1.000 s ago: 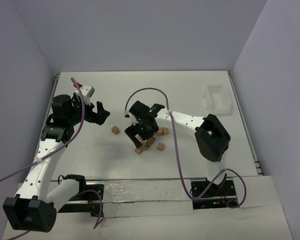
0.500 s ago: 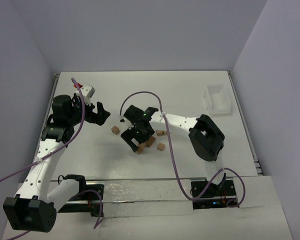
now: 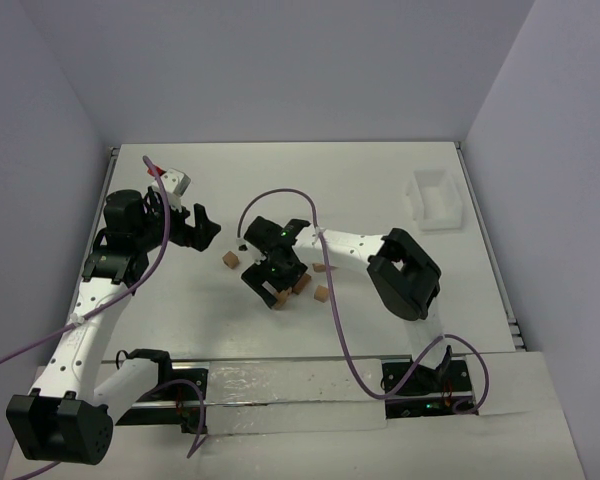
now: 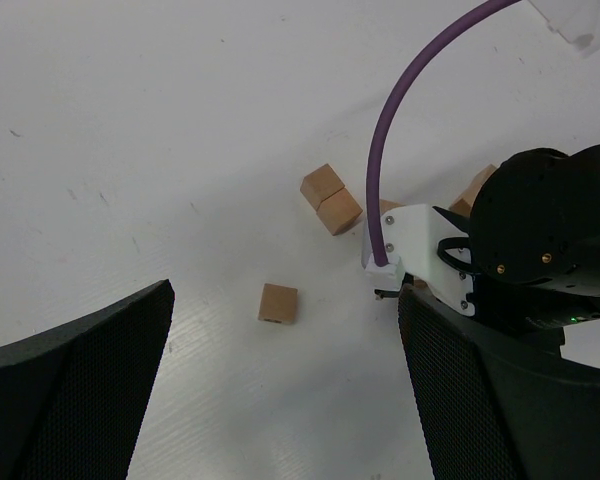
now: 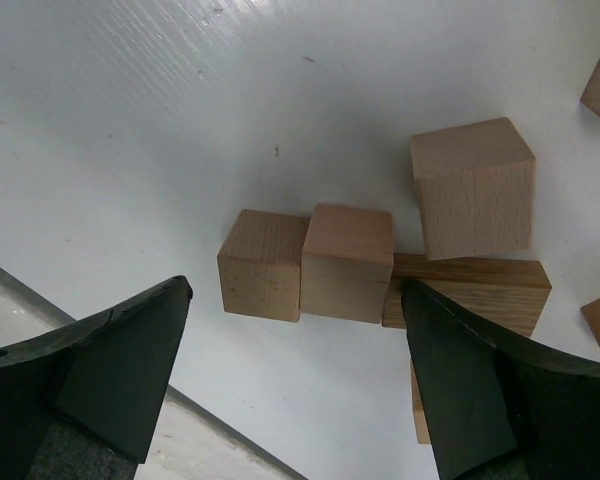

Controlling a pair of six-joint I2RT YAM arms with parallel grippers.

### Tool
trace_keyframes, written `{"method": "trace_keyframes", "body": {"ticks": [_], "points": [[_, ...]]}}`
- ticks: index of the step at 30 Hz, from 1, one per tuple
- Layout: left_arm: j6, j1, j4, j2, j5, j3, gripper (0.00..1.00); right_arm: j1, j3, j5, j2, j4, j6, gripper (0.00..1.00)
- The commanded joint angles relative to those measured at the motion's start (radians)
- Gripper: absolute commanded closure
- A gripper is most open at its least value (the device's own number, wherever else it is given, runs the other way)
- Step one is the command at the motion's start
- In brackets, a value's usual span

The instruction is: Build the wood block tower

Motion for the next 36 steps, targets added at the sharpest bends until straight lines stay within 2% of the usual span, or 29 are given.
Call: {"method": "trace_keyframes", "body": {"ticks": [1, 26, 36], "points": [[0.000, 0.006, 0.043, -0.006, 0.024, 0.006, 0.01, 0.009, 0.017, 0.030, -0.002, 0.038, -0.016, 0.09], [0.005, 0.006, 0.045, -0.012, 0.025, -0.003, 0.01, 0.062, -0.040, 0.111, -0.027, 0.071, -0.033, 0.21], [0.005, 0.006, 0.047, -0.015, 0.025, -0.006, 0.01, 0.064, -0.040, 0.112, -0.035, 0.074, -0.041, 0.31]]}}
